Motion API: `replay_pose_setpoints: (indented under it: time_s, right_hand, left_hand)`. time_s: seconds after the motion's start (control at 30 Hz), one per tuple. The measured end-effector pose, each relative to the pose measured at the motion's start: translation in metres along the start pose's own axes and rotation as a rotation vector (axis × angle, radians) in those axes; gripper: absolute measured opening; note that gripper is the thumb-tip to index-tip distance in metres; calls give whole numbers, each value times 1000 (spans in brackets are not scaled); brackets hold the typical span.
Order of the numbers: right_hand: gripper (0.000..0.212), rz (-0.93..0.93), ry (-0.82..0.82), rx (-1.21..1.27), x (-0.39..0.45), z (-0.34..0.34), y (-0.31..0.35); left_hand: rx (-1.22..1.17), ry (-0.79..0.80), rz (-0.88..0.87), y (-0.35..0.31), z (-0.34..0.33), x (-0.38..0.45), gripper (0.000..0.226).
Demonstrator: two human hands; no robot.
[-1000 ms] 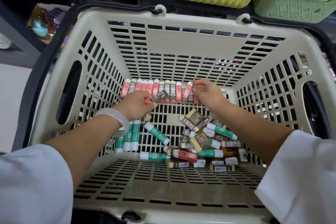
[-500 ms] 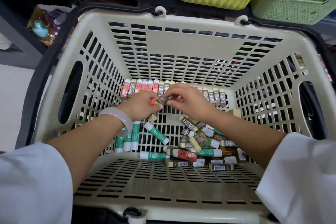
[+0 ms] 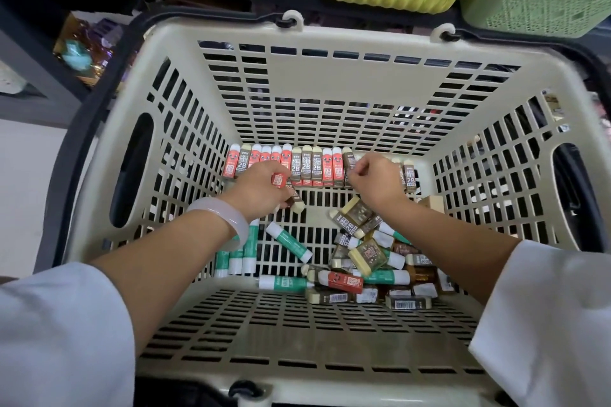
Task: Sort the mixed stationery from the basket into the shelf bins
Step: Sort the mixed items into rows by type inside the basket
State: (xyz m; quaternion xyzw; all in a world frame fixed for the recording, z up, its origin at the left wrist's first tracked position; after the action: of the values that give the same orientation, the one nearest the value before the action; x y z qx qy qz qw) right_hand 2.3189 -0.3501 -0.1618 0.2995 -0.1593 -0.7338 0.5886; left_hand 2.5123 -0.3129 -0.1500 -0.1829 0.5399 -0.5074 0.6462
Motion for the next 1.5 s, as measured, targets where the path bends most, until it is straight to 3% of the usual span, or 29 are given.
replay_pose_setpoints:
  time_s: [0.1, 0.23, 0.33, 0.43, 0.57, 0.63, 0.77, 0.87, 0.97, 1.07, 1.17, 1.33, 1.43, 1.5]
  right_hand:
    - [8, 27, 72, 66, 0, -4, 3]
    - [13, 173, 19, -50, -9, 7, 15]
    - [12, 389, 247, -109, -32, -20, 42]
    - [24, 535, 430, -398, -48, -48, 48]
    - [37, 619, 408, -749, -52, -61, 37]
    - [31, 577, 410, -677, -53, -64, 36]
    - [15, 332, 377, -208, -38, -42, 35]
    - [10, 96, 187, 102, -18, -8, 21]
    - [17, -168, -18, 243, -3, 14, -8]
    - [17, -318, -74, 309, 4, 13, -24]
    - [18, -349, -98, 394, 10, 5, -23]
    - [28, -404, -81, 471, 10, 0, -23]
    - [29, -256, -130, 314, 2, 15, -11]
    - [19, -143, -26, 331, -7, 14, 6]
  left_hand:
    - [-2, -7, 4, -1, 3, -1, 25]
    - [22, -10, -14, -6, 4, -2, 30]
    - [35, -34, -30, -5, 4, -1, 33]
    - [-20, -54, -9, 1, 5, -1, 26]
    - [36, -63, 7, 4, 8, -1, 15]
    - [84, -62, -15, 1, 8, -1, 12]
    - [58, -47, -6, -2, 6, -5, 6]
    - [20, -67, -2, -8, 7, -7, 17]
    - [112, -99, -39, -19, 8, -5, 21]
    - [177, -102, -49, -24, 3, -2, 29]
    - [124, -108, -17, -18, 0, 4, 23]
    - [-232, -81, 129, -1, 3, 8, 8]
    - [-455, -67, 148, -3, 2, 7, 10]
    - [-588, -56, 154, -7, -1, 7, 11]
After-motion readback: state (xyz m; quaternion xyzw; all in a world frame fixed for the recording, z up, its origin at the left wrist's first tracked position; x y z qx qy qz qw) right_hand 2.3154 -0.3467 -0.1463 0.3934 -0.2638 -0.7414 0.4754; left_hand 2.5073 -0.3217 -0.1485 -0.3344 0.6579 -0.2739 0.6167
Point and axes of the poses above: each hand's wrist, its own x-axis towards the middle knuckle, its own z-axis out of the back of the hand, y = z × x, the point moved 7 cm from there along x, towards the middle knuckle, and after that the axes turned 3 degrees about -z, right-handed, at the moved point
